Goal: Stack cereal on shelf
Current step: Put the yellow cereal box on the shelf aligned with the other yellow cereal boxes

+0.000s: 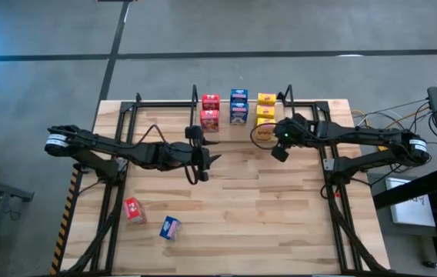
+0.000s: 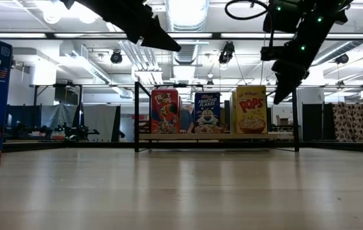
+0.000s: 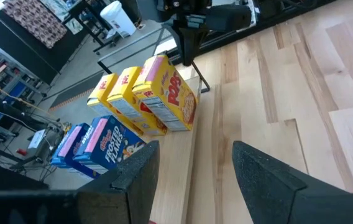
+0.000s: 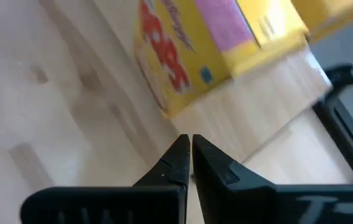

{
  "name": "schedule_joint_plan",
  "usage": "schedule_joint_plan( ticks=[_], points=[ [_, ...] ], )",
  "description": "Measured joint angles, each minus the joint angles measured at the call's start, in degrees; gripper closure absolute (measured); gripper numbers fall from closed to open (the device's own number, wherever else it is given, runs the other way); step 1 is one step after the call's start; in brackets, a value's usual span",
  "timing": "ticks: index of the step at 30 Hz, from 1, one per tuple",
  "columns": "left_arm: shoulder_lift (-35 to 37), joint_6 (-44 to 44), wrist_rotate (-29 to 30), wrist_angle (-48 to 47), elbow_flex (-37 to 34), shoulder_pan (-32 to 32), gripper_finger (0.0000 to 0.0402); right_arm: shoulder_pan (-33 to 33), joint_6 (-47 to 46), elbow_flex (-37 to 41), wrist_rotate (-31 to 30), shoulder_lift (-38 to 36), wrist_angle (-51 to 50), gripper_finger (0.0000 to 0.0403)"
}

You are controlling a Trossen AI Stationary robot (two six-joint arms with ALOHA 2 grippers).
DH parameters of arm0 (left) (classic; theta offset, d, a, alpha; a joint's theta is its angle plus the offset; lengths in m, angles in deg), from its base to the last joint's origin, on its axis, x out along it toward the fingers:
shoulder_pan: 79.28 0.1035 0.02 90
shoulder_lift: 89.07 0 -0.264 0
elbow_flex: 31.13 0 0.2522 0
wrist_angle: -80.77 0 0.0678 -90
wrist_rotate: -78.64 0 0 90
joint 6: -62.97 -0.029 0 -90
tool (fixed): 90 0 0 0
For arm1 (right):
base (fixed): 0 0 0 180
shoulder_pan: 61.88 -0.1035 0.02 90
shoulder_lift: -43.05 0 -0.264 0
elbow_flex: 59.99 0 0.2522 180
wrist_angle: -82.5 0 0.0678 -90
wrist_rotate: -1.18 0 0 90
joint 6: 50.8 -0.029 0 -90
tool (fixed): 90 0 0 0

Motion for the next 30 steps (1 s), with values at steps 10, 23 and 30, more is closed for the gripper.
schedule_joint_plan(
  ticks=[10, 23, 30],
  points=[
    [-0.02, 0.0, 0.0, -0.77, 0.0, 0.0, 0.0216, 0.25, 0.61, 0.71, -8.88, 0.62, 5.13, 0.0394],
    [-0.02, 0.0, 0.0, -1.02, 0.0, 0.0, 0.0216, 0.26, 3.33, 0.74, -8.86, 4.48, 9.57, 0.0394],
    [-0.02, 0.14, 0.0, -1.44, 0.0, 0.0, 0.0216, -0.01, 1.49, -0.63, -7.69, 2.18, 6.7, 0.0394]
  ],
)
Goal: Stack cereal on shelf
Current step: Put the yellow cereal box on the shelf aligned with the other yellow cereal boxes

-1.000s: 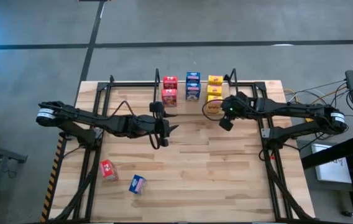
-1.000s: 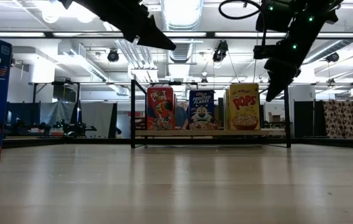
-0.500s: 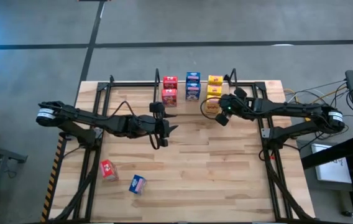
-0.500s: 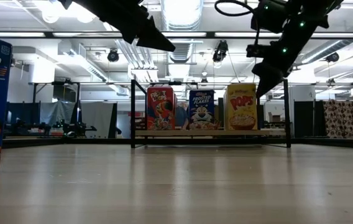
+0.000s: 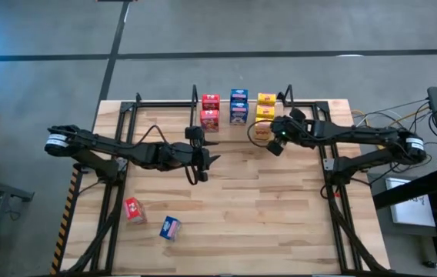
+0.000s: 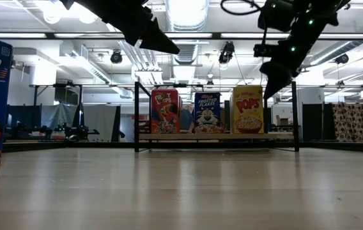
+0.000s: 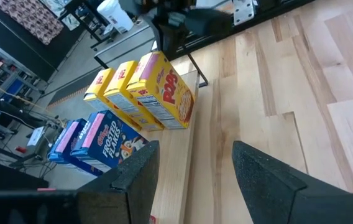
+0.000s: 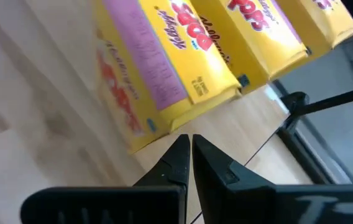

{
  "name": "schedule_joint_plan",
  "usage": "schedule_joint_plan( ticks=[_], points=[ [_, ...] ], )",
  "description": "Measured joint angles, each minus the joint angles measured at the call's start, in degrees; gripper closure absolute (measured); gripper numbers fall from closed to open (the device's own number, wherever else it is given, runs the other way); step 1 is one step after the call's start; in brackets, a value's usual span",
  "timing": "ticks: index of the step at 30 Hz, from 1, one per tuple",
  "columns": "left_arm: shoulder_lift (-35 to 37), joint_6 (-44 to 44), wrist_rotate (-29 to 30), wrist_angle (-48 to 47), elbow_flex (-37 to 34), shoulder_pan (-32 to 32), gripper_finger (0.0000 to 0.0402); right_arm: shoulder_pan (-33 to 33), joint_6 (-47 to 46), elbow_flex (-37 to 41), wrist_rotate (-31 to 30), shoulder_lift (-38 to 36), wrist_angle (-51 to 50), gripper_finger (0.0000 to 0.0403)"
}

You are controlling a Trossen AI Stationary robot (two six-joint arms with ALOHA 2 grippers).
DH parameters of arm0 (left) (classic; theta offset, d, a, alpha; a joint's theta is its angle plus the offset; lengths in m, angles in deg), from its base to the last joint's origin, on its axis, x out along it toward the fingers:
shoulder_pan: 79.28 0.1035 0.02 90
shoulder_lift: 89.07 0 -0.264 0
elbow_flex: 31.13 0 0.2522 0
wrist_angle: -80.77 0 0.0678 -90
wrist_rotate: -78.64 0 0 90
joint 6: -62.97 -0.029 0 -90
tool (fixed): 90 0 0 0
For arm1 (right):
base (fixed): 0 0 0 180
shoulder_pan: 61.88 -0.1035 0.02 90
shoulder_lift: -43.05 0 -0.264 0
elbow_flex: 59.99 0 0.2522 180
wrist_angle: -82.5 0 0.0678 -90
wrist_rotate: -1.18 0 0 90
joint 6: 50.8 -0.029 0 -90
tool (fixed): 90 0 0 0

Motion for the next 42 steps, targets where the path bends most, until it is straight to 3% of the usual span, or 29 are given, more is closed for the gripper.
schedule_joint_plan(
  ticks=[9, 16, 22, 28, 35, 38, 42],
  points=[
    [0.0, 0.36, -1.22, 0.92, 0.0, 0.11, 0.0216, -4.64, -2.73, 2.53, 2.27, -5.74, 1.99, 0.0394],
    [0.0, 1.21, -6.81, 2.31, 0.0, 0.34, 0.0216, -10.54, -2.73, 9.89, 2.28, -8.04, 17.48, 0.0394],
    [-0.94, 2.4, -7.16, 5.97, -0.08, 0.64, 0.0216, -13.17, -3.75, 14.69, 2.26, -8.37, 23.67, 0.0394],
    [-9.08, 1.49, -8.09, 18.75, -0.44, 1.99, 0.0216, -15.03, -2.63, 16.8, 2.09, -9.02, 24.34, 0.0394],
    [-20.52, -1.51, -8.01, 34.44, 0.59, 6.69, 0.0221, -16.32, 7.56, 17.08, 2.63, -15.1, 24.27, 0.0394],
    [-24.96, -1.61, -7.93, 40.77, 0.59, 9.12, 0.0243, -16.25, 11.45, 16.97, 3.72, -19.31, 24.63, 0.0394],
    [-29.6, -1.76, -7.85, 46.03, 1.66, 11.32, 0.0306, -16.25, 14.08, 17.72, 4.2, -24.75, 25.17, 0.0394]
  ],
)
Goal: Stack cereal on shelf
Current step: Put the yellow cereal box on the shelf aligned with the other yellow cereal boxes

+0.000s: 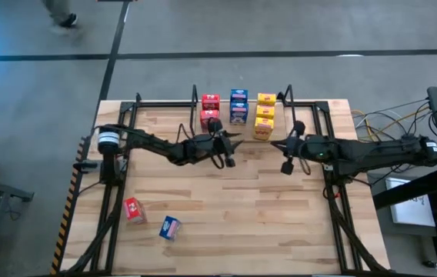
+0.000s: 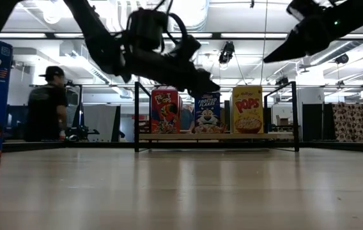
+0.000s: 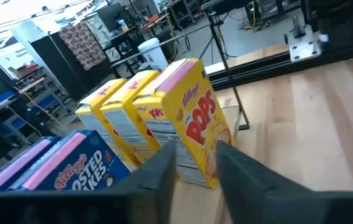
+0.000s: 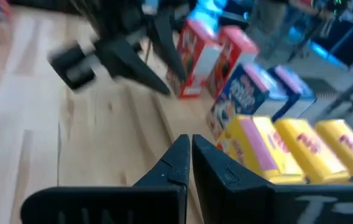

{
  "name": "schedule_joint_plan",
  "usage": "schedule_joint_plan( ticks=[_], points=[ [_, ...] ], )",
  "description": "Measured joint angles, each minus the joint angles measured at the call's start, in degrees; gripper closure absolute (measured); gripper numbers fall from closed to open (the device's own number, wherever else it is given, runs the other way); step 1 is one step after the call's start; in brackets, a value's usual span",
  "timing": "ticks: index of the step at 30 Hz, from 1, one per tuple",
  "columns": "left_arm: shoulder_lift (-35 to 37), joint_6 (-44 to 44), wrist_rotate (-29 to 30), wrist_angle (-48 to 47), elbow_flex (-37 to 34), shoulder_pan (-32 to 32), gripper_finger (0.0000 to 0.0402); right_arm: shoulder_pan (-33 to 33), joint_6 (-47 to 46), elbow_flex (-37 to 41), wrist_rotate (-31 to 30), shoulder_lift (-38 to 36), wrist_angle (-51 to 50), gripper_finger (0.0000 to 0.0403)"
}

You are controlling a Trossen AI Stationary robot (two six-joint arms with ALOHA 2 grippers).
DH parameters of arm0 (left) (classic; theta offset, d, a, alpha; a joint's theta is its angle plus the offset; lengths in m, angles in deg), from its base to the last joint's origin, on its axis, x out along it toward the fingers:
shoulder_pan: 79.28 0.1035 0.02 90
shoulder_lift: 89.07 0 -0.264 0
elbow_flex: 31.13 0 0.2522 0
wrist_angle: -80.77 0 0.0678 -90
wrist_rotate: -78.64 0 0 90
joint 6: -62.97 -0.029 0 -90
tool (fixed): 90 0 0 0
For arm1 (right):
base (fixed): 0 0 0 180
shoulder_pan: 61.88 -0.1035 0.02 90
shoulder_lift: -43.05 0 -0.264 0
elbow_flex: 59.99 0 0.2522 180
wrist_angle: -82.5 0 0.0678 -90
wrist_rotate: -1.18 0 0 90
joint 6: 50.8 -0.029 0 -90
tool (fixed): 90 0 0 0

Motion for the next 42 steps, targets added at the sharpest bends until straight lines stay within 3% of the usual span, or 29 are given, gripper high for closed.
schedule_joint_plan(
  ticks=[5, 13, 26, 38, 42],
  points=[
    [-4.97, -0.89, -0.01, 0.58, 3.55, 1.12, 0.0392, 0.0, 4.23, 3.7, 5.3, -5.52, 6.02, 0.0394],
    [-10.82, -1.26, 4.44, -0.25, 10.25, 1.45, 0.0399, 0.0, 8.79, 9.76, 9.89, -12.55, 15.17, 0.0394],
    [-16.04, -0.22, 9.14, -7.56, 19.25, 2.45, 0.0401, 0.0, 9.38, 10.75, 10.15, -16.92, 14.43, 0.0394],
    [-15.93, 4.16, 11.3, -10.45, 19.55, 2.33, 0.0401, 0.0, 9.27, 10.77, 10.11, -16.91, 14.0, 0.0394],
    [-15.88, 5.83, 8.77, -10.49, 19.47, 2.1, 0.0402, 0.0, 9.31, 10.77, 9.84, -16.91, 14.0, 0.0394]
  ],
)
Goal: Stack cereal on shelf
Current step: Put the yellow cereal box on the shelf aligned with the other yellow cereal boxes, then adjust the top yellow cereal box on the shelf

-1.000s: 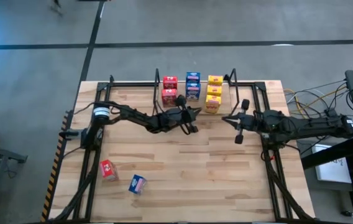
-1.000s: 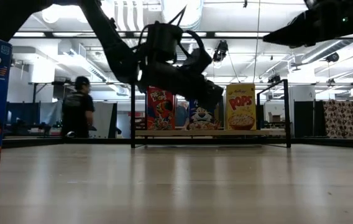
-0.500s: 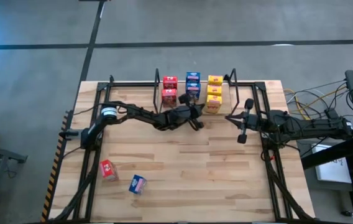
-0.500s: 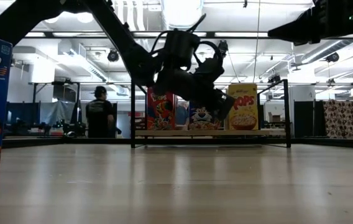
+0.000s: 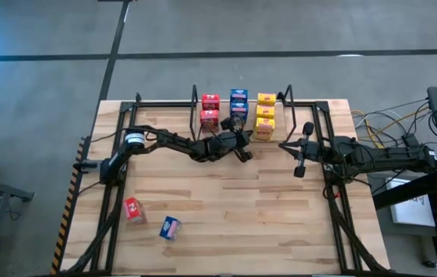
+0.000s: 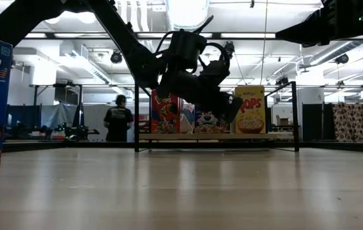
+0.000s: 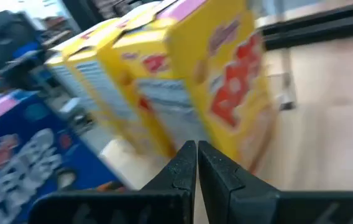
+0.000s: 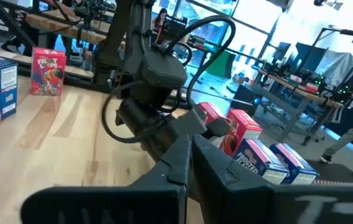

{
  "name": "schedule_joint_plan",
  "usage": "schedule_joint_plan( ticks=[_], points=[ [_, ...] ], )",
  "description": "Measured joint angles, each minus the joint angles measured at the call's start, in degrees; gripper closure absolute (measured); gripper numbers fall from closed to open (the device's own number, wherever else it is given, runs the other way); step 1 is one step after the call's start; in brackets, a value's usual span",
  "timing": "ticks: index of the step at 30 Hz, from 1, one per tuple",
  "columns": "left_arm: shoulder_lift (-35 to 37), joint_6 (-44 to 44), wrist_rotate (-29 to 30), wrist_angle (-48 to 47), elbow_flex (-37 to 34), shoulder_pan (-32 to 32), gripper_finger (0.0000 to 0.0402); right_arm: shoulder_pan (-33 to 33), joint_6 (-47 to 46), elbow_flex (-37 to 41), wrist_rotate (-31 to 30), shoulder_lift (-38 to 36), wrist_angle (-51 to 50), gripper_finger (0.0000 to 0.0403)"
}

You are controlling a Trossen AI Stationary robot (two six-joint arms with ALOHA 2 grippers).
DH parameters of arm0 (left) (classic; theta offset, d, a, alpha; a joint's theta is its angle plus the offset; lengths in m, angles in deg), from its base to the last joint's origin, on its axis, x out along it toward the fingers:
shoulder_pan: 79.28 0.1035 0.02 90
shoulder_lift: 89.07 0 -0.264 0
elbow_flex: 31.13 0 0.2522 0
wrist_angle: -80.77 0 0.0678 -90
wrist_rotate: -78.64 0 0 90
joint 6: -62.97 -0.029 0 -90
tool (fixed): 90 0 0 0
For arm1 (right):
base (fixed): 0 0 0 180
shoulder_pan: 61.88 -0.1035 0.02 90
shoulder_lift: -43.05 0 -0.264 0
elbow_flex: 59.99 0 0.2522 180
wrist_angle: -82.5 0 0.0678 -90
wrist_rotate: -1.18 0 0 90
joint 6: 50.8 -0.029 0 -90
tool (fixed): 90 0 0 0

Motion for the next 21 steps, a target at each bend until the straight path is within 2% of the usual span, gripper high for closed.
schedule_joint_plan(
  ticks=[2, 11, 16, 21],
  points=[
    [0.04, 0.91, -2.6, 0.02, 0.09, 0.02, 0.0402, 0.02, -0.02, 0.0, -0.19, 0.0, 0.0, 0.0394],
    [0.08, 2.02, -2.65, 0.06, 0.24, 0.06, 0.0401, 0.02, -0.63, 0.0, -0.21, 0.0, 0.0, 0.0394],
    [0.45, 1.48, 3.32, 0.02, -0.1, -0.33, 0.0401, 0.02, -1.35, 0.0, -0.55, 0.0, 0.03, 0.0394],
    [3.23, -1.08, 4.74, -0.04, -1.22, -1.8, 0.0401, 0.02, -7.16, -0.75, -8.23, 0.52, 0.36, 0.0394]
  ],
)
